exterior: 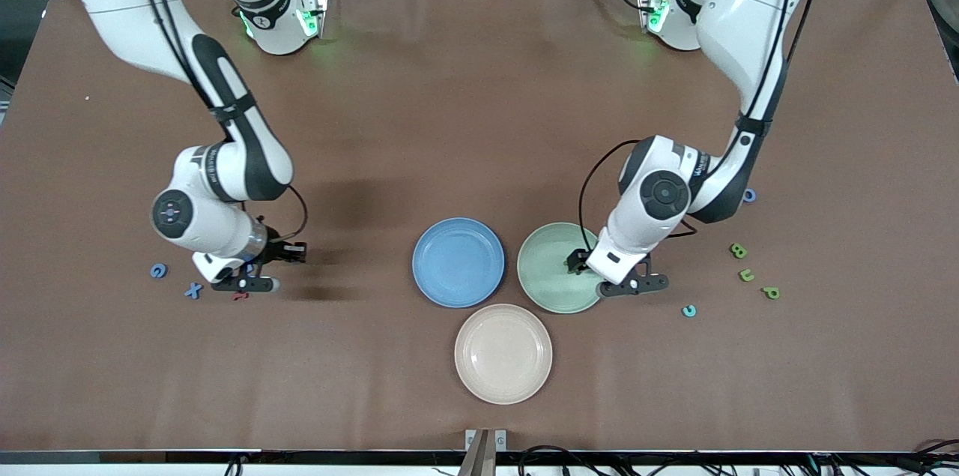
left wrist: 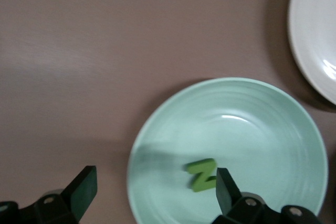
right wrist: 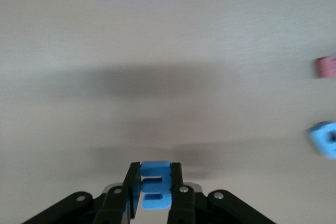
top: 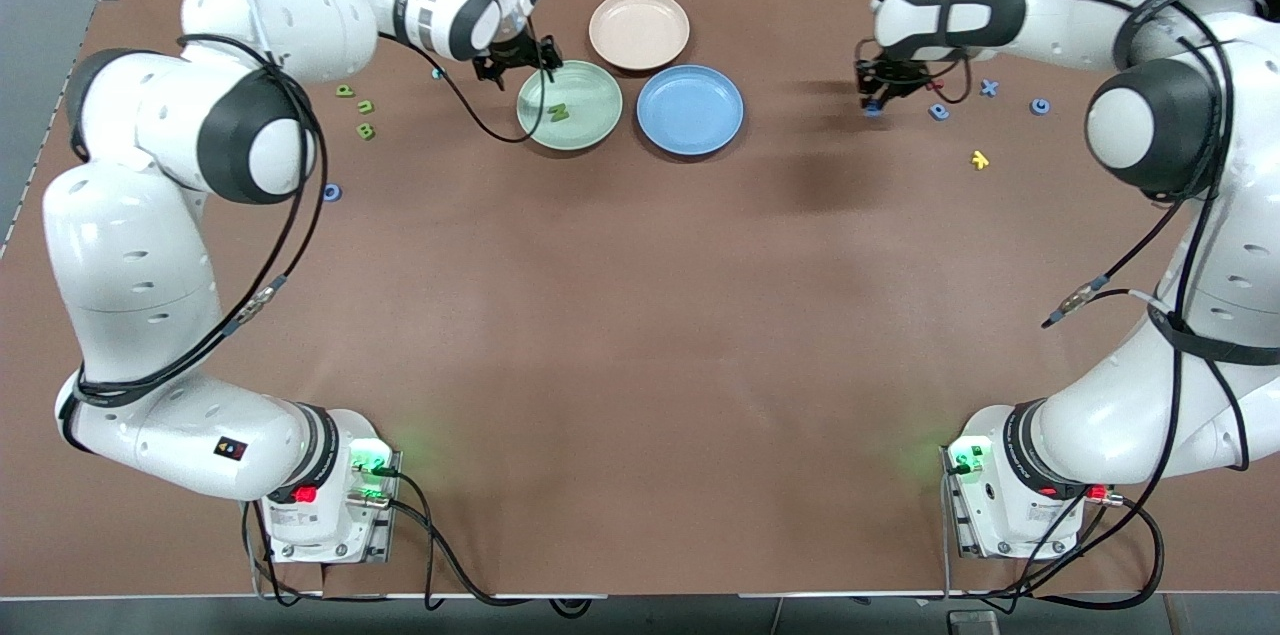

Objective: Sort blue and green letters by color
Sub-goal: 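Drop the m on the blue plate while the left gripper reaches the B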

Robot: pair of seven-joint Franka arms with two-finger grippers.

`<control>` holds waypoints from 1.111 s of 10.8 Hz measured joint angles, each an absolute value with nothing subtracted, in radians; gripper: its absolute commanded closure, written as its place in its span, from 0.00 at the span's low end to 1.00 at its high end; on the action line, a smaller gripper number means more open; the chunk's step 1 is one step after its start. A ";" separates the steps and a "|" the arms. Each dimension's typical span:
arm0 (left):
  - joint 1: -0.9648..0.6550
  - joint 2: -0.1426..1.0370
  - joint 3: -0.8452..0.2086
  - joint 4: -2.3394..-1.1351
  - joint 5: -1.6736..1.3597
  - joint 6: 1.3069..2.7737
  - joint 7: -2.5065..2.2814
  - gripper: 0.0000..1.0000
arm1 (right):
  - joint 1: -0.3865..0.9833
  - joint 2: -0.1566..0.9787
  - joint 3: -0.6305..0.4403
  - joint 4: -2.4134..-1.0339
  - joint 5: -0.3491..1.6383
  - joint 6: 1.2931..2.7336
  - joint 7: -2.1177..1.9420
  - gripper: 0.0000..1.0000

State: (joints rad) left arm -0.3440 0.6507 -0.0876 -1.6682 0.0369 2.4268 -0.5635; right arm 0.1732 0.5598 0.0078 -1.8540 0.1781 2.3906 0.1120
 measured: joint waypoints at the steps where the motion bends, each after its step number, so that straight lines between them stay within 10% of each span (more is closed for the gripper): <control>1: -0.318 0.636 -0.087 -1.669 0.037 2.397 -0.544 0.00 | 0.222 0.560 0.009 -1.839 0.179 2.390 0.217 1.00; 12: 0.104 0.596 -0.104 -1.738 0.041 2.189 -0.356 0.00 | 0.515 0.727 0.011 -1.560 0.199 2.370 1.120 1.00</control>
State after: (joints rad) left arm 0.1036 0.5958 -0.1039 -1.7381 0.0407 2.1886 -0.3556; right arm 0.5148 0.7265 0.0110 -1.5602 0.1989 2.3699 1.1198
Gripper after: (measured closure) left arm 0.000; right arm 0.731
